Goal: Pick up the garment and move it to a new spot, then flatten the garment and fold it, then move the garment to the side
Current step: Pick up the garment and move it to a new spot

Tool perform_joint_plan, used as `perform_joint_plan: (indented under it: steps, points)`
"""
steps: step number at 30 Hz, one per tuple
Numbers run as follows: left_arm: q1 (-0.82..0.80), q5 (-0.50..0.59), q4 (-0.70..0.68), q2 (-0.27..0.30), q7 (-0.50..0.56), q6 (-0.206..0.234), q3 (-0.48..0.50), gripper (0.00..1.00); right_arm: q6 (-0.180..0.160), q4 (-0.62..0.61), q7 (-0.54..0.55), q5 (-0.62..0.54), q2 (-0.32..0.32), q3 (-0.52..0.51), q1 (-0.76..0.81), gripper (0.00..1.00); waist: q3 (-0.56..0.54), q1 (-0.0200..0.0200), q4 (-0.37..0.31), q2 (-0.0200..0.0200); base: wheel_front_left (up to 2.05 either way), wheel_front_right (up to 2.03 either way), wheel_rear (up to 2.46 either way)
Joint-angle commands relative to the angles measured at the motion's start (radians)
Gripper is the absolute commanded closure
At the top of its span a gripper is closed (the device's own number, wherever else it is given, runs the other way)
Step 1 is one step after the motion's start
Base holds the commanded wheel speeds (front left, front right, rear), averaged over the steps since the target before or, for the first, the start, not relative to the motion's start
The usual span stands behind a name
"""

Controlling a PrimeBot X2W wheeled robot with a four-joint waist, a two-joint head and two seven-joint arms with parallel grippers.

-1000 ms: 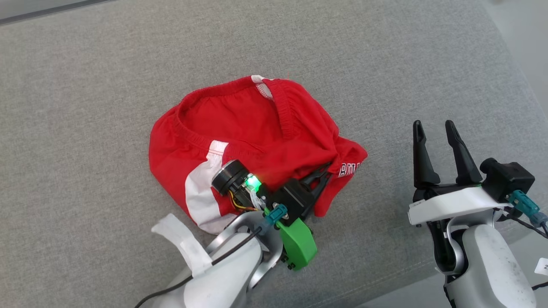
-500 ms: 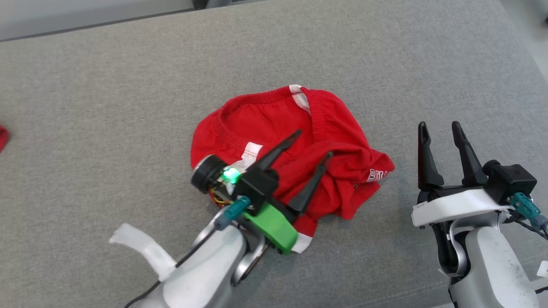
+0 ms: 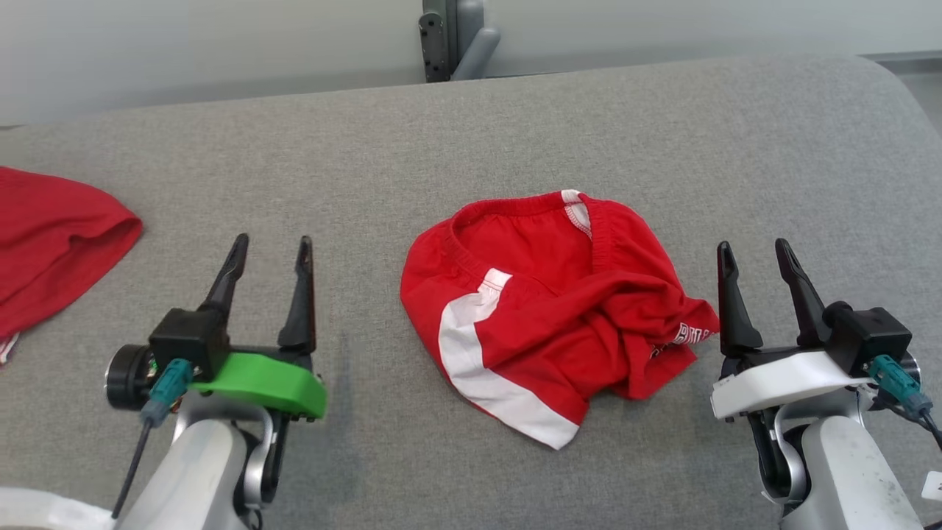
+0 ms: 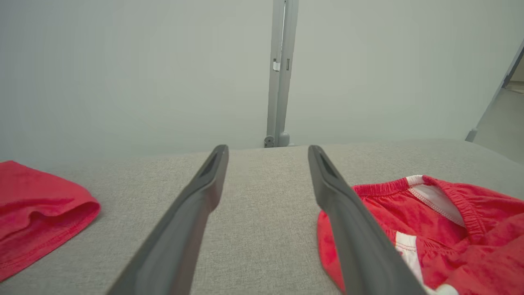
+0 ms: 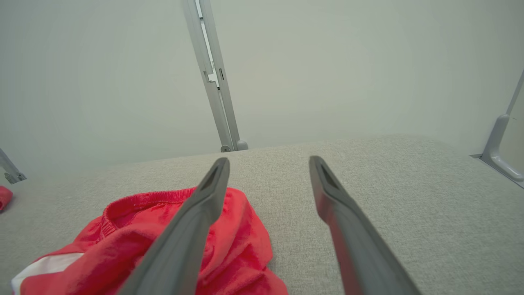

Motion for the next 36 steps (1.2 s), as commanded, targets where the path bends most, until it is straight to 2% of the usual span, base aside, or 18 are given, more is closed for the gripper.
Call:
perform_joint_plan:
  steps: [1, 9, 17, 36]
  points:
    - [0.036, -0.016, -0.007, 0.017, -0.007, 0.014, 0.025, 0.0, 0.0, 0.0, 0.006, -0.008, -0.01, -0.002, 0.023, 0.0, -0.036, 0.0, 0.032, 0.0, 0.0, 0.0, 0.0]
    - [0.16, -0.04, -0.04, 0.068, -0.014, 0.049, 0.125, 0.0, 0.0, -0.004, 0.034, -0.028, -0.024, 0.01, 0.067, 0.0, -0.1, 0.0, 0.055, 0.0, 0.0, 0.0, 0.0]
    - [0.247, -0.035, -0.077, 0.092, 0.003, 0.058, 0.114, 0.0, 0.0, -0.01, 0.057, -0.025, -0.024, 0.021, 0.124, 0.0, -0.161, 0.0, 0.049, 0.0, 0.0, 0.0, 0.0]
    - [0.291, -0.044, -0.108, 0.1, 0.024, 0.073, 0.09, 0.0, 0.0, -0.056, 0.082, -0.031, -0.011, -0.003, 0.179, 0.0, -0.171, 0.0, 0.024, 0.0, 0.0, 0.0, 0.0]
